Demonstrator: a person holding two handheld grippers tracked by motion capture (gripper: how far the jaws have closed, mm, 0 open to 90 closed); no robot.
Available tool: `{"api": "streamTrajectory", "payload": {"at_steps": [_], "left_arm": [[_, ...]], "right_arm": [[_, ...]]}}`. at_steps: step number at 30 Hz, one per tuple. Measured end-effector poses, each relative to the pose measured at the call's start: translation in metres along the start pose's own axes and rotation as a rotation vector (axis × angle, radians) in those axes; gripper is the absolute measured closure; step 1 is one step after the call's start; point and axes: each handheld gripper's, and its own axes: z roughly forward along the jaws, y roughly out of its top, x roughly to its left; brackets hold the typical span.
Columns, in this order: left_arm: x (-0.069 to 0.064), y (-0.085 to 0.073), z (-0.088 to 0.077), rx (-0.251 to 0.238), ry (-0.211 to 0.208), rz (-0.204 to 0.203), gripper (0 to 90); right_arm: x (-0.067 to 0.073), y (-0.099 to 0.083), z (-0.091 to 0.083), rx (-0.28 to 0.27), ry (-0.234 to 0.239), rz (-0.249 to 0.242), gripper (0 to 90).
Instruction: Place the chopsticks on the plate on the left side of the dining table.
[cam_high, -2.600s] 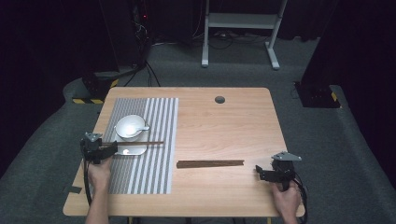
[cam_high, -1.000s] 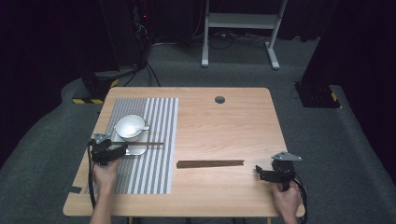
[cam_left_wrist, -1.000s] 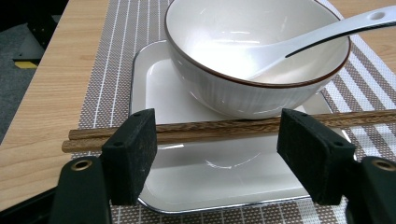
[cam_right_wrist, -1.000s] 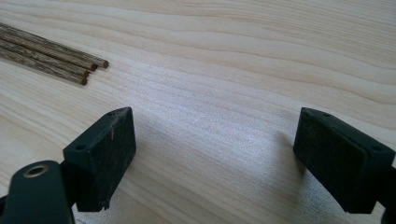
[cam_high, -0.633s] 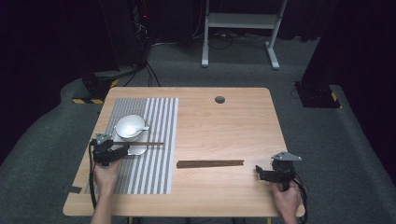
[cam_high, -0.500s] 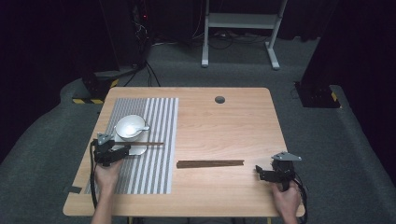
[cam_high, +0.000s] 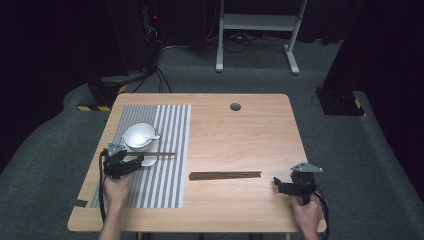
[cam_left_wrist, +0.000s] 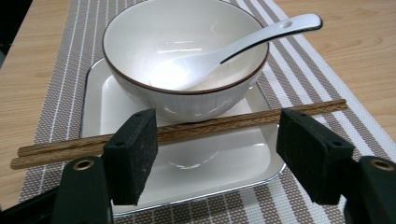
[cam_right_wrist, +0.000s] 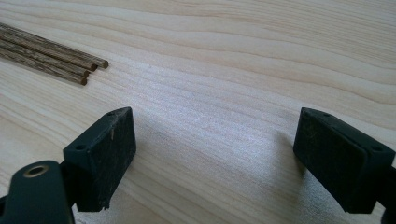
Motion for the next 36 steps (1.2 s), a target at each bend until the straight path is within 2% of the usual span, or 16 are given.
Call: {"api": "streamTrajectory", "payload": {"at_steps": [6, 8, 12, 36], "left_arm": [[-0.006, 0.000, -0.003, -0.002, -0.016, 0.014, 29.3], [-0.008, 0.001, -0.002, 0.005, -0.005, 0.036, 29.2], [-0.011, 0.001, -0.002, 0.010, -0.009, 0.047, 29.1], [-0.028, -0.001, -0.009, 0.003, -0.070, 0.061, 29.3]], "right_arm": [[0.000, 0.000, 0.000, 0.000, 0.000, 0.000, 12.8], [0.000, 0.000, 0.000, 0.000, 0.000, 0.000, 12.8], [0.000, 0.000, 0.000, 0.000, 0.001, 0.000, 12.8], [0.000, 0.000, 0.000, -0.001, 0.002, -0.002, 12.8]]}}
